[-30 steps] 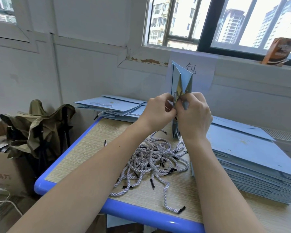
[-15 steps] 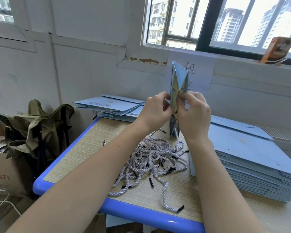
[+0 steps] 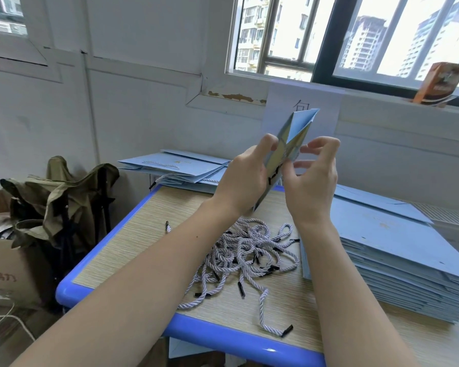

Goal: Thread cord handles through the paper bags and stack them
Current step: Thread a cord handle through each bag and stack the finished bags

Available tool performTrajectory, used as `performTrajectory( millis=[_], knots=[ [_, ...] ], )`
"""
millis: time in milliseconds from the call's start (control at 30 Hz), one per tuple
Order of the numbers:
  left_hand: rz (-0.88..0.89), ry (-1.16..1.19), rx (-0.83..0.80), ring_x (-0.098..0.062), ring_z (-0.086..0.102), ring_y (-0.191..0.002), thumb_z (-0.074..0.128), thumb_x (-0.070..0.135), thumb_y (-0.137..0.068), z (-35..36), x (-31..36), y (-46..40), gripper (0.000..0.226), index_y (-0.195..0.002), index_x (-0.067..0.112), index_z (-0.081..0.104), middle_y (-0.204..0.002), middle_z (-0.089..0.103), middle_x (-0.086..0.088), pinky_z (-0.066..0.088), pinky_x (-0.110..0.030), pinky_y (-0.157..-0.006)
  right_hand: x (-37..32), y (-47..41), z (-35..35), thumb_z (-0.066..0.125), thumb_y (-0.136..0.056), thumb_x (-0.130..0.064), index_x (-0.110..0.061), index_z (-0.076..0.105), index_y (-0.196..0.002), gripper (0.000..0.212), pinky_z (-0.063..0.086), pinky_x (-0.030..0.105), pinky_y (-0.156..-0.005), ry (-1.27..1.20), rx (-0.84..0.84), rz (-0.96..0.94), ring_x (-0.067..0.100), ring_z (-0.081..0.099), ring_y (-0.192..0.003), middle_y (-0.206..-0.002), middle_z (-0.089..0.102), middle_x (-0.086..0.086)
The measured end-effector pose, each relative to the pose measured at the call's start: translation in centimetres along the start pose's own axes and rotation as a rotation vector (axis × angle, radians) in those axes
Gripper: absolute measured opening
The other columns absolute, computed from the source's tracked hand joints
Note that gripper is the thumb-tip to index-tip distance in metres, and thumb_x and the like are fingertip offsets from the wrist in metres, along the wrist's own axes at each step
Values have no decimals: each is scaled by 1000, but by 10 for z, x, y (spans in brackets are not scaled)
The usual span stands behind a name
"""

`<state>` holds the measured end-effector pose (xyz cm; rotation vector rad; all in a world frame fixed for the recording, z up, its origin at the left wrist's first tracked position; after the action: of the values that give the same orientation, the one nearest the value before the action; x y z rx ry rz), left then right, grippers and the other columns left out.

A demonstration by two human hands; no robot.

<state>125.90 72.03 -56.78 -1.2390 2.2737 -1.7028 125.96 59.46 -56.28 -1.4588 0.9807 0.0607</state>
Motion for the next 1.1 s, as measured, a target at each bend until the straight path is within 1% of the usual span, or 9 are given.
performTrajectory(
  millis=[67,133,233,333,400,467,600,800,1100],
  knots=[
    [47,7,-18,-30,55,-75,30,24,-91,-2,6,2,25,-112,29,40,-99,61,-5,48,-35,-65,0,1,2,69,-89,-8,-14,41,-109,35,48,18,-64,6,-3,-19,1,65,-75,-108,58,0],
    [40,30,-21,-30,60,-92,25,36,-83,-3,9,2,39,-114,30,47,-116,63,-6,51,-36,-75,1,1,3,69,-89,-7,-12,44,-110,33,49,22,-63,-7,2,-30,-1,65,-74,-107,59,-1],
    [27,-34,27,-32,63,-101,26,32,-85,-2,6,1,54,-120,13,62,-124,62,-9,54,-43,-81,1,-1,2,69,-90,-8,-13,45,-108,30,49,20,-62,-41,8,-14,-4,65,-73,-105,61,-2],
    [19,-120,66,-29,62,-114,30,27,-94,-2,2,-1,50,-129,11,61,-135,59,-9,55,-45,-88,0,-1,2,69,-90,-8,-17,45,-105,30,46,12,-60,-55,-1,-24,-6,65,-74,-103,62,-2],
    [-3,-118,119,-27,64,-108,37,28,-100,-2,2,-1,41,-130,11,59,-131,61,-8,55,-45,-84,-1,0,3,69,-90,-7,-18,46,-105,29,47,12,-59,-65,-14,-40,-4,65,-75,-102,60,-4],
    [-32,-163,174,-29,66,-91,46,31,-103,-3,4,-2,32,-124,12,60,-121,64,-4,56,-44,-70,-3,1,4,68,-90,-7,-20,45,-103,29,48,13,-59,-71,-30,-53,-4,65,-76,-101,59,-6],
    [-89,-319,225,-30,64,-76,51,37,-101,-5,4,-5,27,-113,16,63,-112,64,1,48,-34,-58,-6,2,4,69,-90,-8,-21,45,-101,29,48,11,-58,-104,-71,-72,-4,65,-76,-99,57,-12],
    [-123,-312,220,-28,60,-71,55,32,-100,-8,0,-6,19,-100,17,66,-102,63,2,45,-32,-58,-7,2,6,68,-89,-7,-14,51,-104,25,48,11,-57,-108,-91,-96,-6,65,-76,-102,60,-7],
    [-113,-257,93,-35,57,-76,53,18,-93,-4,6,-6,16,-93,8,65,-100,59,-5,39,-34,-61,-8,4,7,70,-87,-7,-18,49,-103,28,50,12,-60,-82,-58,-90,-1,65,-78,-102,58,-9]
  ],
)
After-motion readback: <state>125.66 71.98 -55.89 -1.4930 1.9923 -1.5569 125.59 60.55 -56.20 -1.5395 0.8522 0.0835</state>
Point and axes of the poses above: each hand's wrist, its own y-axis away from the middle knuckle, its own z-axis out of the palm, x = y × z, the point moved 1 cm from there along -y, towards the middle knuckle
